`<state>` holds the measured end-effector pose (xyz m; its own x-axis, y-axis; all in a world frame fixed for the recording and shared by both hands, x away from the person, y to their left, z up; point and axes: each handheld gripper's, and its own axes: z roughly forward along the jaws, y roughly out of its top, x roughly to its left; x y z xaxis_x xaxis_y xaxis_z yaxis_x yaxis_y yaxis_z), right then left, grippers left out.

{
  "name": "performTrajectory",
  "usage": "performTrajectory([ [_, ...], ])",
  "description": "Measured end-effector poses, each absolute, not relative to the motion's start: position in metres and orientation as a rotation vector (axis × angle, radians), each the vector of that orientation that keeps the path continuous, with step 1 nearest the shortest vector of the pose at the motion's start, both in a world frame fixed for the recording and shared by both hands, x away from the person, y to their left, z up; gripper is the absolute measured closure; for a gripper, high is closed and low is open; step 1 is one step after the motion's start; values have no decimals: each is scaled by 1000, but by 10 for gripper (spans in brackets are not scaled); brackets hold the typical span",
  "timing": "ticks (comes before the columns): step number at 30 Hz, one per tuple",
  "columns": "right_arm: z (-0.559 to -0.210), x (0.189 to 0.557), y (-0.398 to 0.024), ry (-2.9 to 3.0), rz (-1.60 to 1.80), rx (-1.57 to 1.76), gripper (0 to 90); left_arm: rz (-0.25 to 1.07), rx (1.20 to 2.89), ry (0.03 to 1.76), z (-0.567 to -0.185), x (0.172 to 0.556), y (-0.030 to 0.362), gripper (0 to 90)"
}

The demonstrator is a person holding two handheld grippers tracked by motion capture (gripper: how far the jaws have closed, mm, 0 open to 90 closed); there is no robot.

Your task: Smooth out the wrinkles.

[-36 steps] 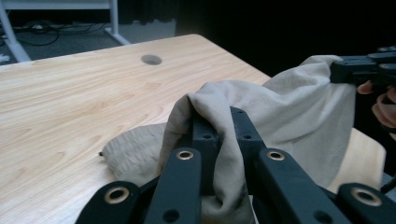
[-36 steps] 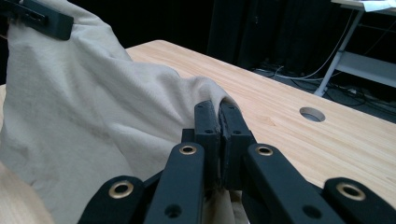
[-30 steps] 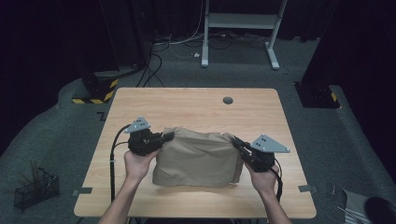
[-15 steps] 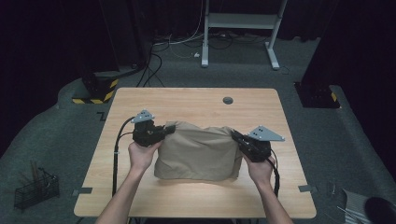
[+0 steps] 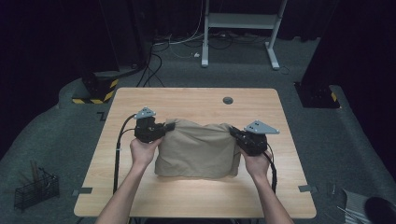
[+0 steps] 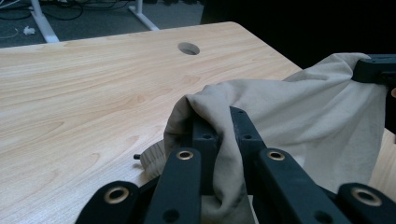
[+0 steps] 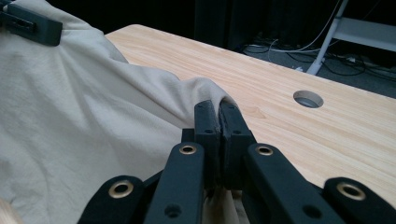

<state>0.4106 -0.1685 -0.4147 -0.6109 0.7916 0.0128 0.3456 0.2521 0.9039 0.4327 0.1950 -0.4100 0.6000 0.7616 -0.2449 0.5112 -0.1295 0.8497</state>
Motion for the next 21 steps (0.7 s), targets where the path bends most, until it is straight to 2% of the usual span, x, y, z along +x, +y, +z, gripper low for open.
performTrajectory([
  [21,-432,439,-163,2115,1258,1135,875,306,1805,1102,-431,455,191,832],
])
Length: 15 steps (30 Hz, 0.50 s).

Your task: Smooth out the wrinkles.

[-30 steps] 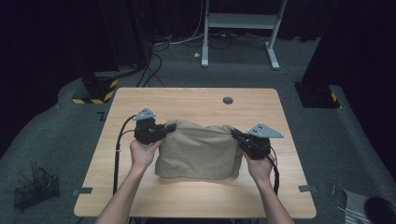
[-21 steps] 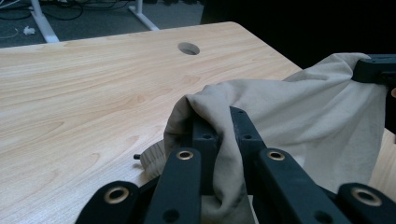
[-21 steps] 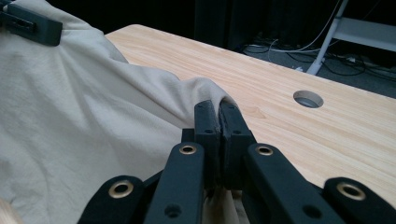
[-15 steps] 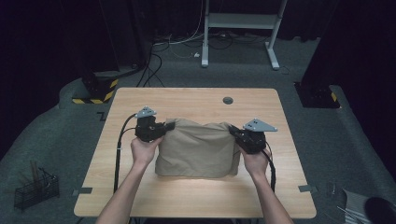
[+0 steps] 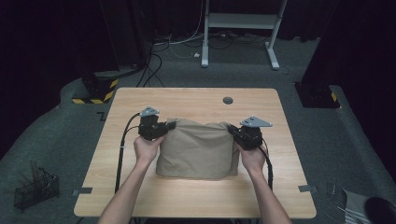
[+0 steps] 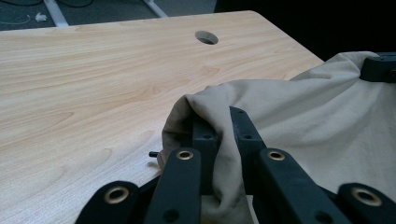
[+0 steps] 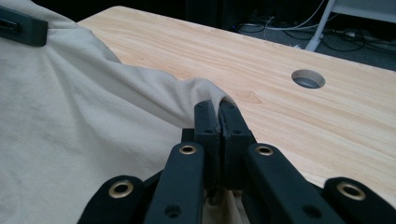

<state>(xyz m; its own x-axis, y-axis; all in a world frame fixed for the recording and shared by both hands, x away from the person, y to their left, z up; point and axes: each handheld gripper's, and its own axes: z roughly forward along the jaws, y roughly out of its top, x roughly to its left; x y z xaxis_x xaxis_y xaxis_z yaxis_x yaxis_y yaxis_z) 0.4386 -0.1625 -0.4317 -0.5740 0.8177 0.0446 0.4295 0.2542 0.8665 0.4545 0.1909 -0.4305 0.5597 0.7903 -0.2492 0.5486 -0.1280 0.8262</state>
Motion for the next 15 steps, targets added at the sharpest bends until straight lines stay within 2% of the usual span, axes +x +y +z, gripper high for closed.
performTrajectory([
  [15,-445,452,-159,2116,1172,1168,874,338,1844,1121,-440,468,183,832],
])
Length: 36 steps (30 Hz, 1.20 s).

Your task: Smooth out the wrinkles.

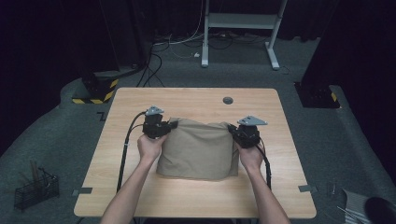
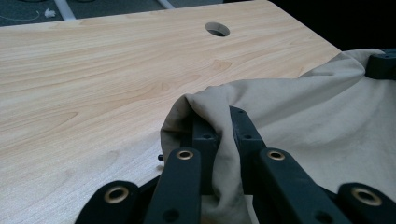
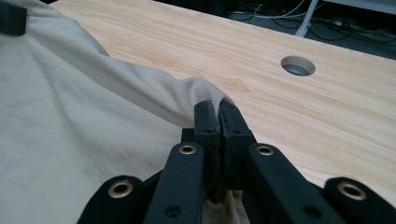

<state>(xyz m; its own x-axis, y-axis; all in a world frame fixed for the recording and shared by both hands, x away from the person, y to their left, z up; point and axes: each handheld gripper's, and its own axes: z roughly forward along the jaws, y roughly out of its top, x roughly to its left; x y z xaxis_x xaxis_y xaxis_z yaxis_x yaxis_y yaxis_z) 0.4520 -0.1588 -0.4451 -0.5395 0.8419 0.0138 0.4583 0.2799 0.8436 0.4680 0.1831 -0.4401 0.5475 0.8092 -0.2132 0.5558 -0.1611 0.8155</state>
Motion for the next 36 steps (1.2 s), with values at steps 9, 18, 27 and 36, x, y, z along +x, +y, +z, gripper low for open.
performTrajectory([
  [9,-451,459,-158,2103,1174,1189,872,352,1859,1143,-447,477,180,831],
  [18,-460,468,-157,2108,1145,1217,870,348,1874,1168,-455,485,177,831],
  [27,-469,473,-154,2111,1099,1222,868,346,1882,1187,-463,492,176,830],
  [36,-479,480,-150,2119,1050,1238,864,346,1897,1218,-473,498,174,827],
])
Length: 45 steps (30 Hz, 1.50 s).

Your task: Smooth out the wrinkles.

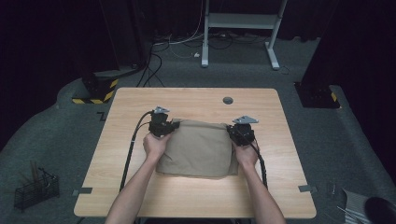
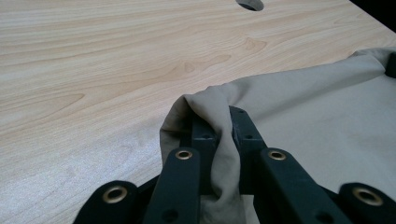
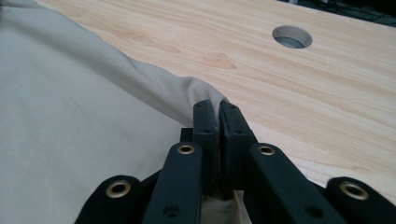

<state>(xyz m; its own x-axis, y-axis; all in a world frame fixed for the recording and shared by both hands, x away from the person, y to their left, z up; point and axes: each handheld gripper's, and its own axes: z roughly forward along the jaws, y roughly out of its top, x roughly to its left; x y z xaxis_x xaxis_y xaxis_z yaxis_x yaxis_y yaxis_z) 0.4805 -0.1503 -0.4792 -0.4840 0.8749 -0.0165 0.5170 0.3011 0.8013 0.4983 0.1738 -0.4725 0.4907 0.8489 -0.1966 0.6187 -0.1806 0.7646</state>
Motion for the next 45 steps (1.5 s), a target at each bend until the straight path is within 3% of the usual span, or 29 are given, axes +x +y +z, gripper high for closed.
performTrajectory([
  [32,-504,490,-152,2160,952,1317,861,394,1943,1264,-490,507,168,806],
  [45,-512,492,-152,2183,949,1346,805,388,1941,1289,-494,508,170,717],
])
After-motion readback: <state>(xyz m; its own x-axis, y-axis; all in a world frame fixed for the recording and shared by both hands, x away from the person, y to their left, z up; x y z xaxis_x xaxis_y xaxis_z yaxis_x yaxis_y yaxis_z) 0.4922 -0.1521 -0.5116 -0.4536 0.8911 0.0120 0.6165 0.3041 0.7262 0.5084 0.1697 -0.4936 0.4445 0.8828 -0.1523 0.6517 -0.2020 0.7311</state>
